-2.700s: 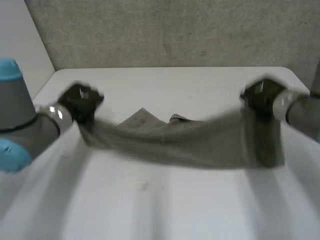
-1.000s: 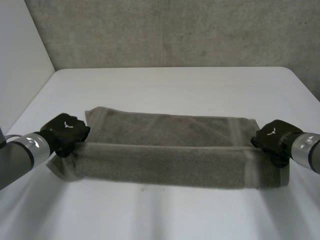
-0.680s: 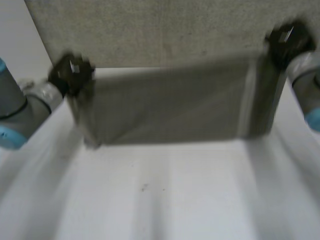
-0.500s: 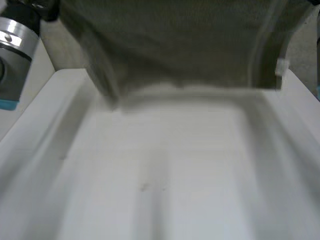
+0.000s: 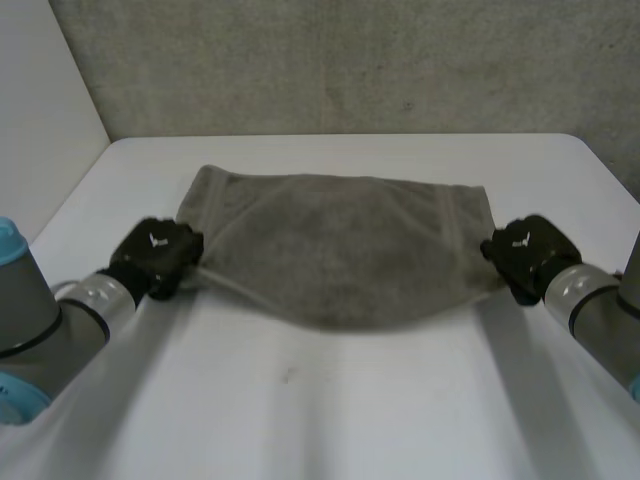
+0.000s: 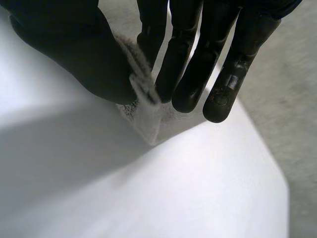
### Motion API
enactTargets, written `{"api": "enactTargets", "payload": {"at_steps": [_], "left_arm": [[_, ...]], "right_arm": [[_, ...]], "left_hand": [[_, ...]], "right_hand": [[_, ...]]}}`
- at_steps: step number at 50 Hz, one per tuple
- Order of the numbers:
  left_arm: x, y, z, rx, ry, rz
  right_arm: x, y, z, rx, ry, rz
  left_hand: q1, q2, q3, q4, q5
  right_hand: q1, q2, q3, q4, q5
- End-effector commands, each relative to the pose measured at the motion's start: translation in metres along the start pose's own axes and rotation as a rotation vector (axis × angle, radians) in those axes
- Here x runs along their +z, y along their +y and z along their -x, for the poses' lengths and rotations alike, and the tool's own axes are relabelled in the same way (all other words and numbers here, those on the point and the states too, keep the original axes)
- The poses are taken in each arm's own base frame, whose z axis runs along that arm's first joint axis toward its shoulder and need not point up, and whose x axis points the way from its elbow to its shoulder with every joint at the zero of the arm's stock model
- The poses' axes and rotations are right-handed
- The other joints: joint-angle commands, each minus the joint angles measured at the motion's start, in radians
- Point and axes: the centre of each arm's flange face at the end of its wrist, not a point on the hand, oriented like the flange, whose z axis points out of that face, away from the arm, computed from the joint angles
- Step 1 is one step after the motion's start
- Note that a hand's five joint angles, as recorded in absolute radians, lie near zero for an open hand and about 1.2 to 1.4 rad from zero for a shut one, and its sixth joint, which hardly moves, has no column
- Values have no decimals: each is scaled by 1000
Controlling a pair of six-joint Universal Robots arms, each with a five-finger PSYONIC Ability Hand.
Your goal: Fold the towel.
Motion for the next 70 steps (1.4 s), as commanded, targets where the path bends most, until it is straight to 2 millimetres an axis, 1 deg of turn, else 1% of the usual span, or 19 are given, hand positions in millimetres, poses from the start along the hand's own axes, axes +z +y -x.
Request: {"api": "enactTargets", "payload": {"at_steps": [1, 2, 3, 4, 7, 10, 15, 19, 26, 35, 40, 47, 54, 59, 65, 67, 68, 69, 70], "left_arm": [[-15, 9, -13, -41, 64, 113], [-16, 9, -14, -43, 68, 121], [-17, 10, -13, -46, 68, 126], [-16, 10, -11, -48, 62, 128], [-15, 12, -6, -50, 49, 131], [-14, 14, -6, -49, 50, 136], [-15, 17, -3, -52, 42, 146], [-15, 19, 1, -57, 29, 153], [-15, 24, 14, -38, -6, 169], [-16, 29, 18, -26, -14, 183], [-18, 31, 14, -32, 1, 191], [-17, 31, 10, -32, 12, 189], [-14, 45, 2, -52, 41, 229], [-15, 45, 0, -53, 46, 233], [-12, 44, 2, -48, 39, 224], [-10, 47, 2, -48, 40, 227], [-10, 47, 2, -48, 40, 227], [-9, 48, 4, -46, 37, 226], [-7, 46, 5, -40, 32, 216]], "right_arm": [[-12, 6, 7, 8, -35, 48], [-15, 3, 3, 12, -24, 43], [-17, 2, -1, 19, -12, 39], [-17, 4, -8, 34, 8, 42], [-14, 7, -18, 55, 35, 52], [-14, 8, -19, 58, 38, 53], [-11, 13, -21, 64, 38, 66], [-9, 16, -24, 68, 48, 72], [-9, 18, -26, 71, 54, 79], [-8, 20, -24, 72, 46, 86], [-8, 20, -25, 70, 49, 85], [-9, 20, -22, 70, 41, 88], [-9, 22, -20, 64, 36, 95], [-9, 22, -20, 62, 38, 95], [-9, 22, -20, 62, 38, 95], [-9, 21, -21, 62, 39, 94], [-9, 21, -22, 63, 42, 94], [-9, 21, -23, 63, 48, 91], [-9, 21, -23, 63, 48, 91]], "left_hand": [[202, 178, 179, 179, 182], [164, 141, 142, 142, 144], [-51, -75, -73, -74, -71], [-181, -205, -203, -204, -201], [-235, -259, -258, -258, -255], [-253, -276, -275, -276, -273], [-405, -429, -428, -428, -425], [-414, -438, -437, -437, -434], [-388, -411, -410, -411, -408], [-215, -239, -237, -238, -235], [-121, -144, -143, -144, -141], [-170, -194, -193, -193, -190], [-209, -232, -231, -231, -229], [-296, -320, -319, -319, -317], [-285, -309, -308, -308, -305], [-37, -61, -60, -60, -57], [-36, -59, -58, -58, -56], [200, 176, 177, 177, 179], [202, 178, 179, 179, 182]], "right_hand": [[434, 216, 210, 202, 230], [434, 216, 210, 202, 230], [434, 216, 210, 202, 230], [434, 216, 210, 202, 230], [434, 216, 210, 202, 230], [434, 216, 210, 202, 230], [434, 216, 210, 202, 230], [434, 216, 210, 202, 230], [434, 216, 210, 202, 230], [434, 216, 210, 202, 230], [434, 216, 210, 202, 230], [434, 216, 210, 202, 230], [434, 216, 210, 202, 230], [434, 216, 210, 202, 230], [434, 216, 210, 202, 230], [434, 216, 210, 202, 230], [434, 216, 210, 202, 230], [434, 216, 210, 202, 230], [434, 216, 210, 202, 230]]}}
